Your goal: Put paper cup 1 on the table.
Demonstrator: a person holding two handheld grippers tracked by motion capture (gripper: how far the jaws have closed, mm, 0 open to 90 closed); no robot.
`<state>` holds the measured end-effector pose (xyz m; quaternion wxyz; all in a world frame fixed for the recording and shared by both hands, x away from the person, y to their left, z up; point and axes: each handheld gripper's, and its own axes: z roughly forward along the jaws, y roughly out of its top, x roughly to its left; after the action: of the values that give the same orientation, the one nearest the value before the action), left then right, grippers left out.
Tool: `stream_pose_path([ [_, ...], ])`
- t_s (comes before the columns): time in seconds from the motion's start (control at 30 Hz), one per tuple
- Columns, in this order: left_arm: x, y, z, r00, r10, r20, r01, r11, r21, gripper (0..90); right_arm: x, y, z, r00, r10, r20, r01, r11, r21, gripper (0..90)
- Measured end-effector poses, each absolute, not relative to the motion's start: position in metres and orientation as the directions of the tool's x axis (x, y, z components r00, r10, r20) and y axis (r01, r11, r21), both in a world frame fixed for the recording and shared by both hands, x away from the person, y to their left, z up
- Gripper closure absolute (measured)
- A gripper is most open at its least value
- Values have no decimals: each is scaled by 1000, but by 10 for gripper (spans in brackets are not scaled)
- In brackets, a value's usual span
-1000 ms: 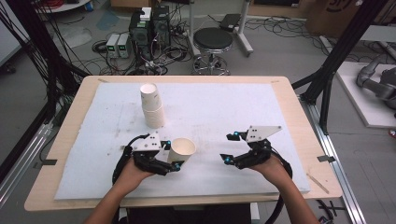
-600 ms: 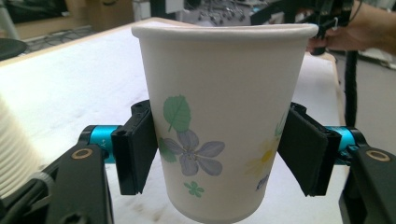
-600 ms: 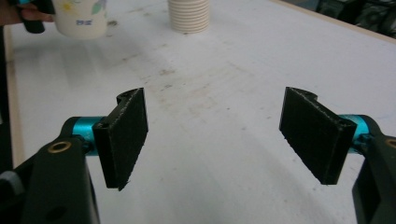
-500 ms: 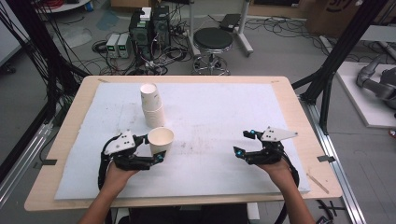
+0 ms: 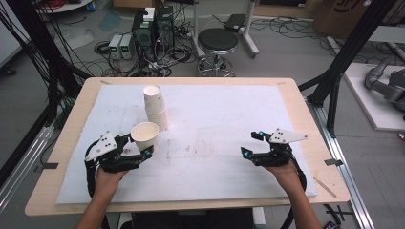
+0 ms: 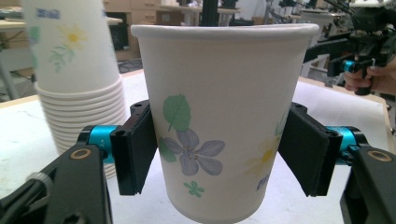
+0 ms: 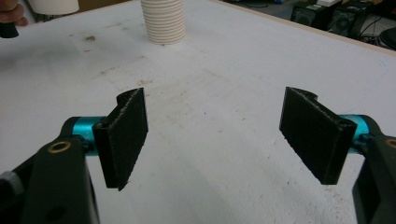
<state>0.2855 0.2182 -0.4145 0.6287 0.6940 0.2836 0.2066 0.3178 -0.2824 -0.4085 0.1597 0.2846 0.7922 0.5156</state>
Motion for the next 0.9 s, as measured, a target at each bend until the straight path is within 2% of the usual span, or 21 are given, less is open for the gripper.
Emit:
stream_pose_path([
  [0.23,288,230,-416,729,680,-81,128,-19,992,317,318,-283,-410,-785,618,42,288,304,908,243],
  [0.57,295,246,-424,692,720,-42,94,-33,995,318,318,-284,-411,-785,618,41,288,306,907,244],
  [0.9,304,273,-433,583,812,-3,127,-87,988,317,315,-289,-412,-782,622,35,284,306,909,244],
])
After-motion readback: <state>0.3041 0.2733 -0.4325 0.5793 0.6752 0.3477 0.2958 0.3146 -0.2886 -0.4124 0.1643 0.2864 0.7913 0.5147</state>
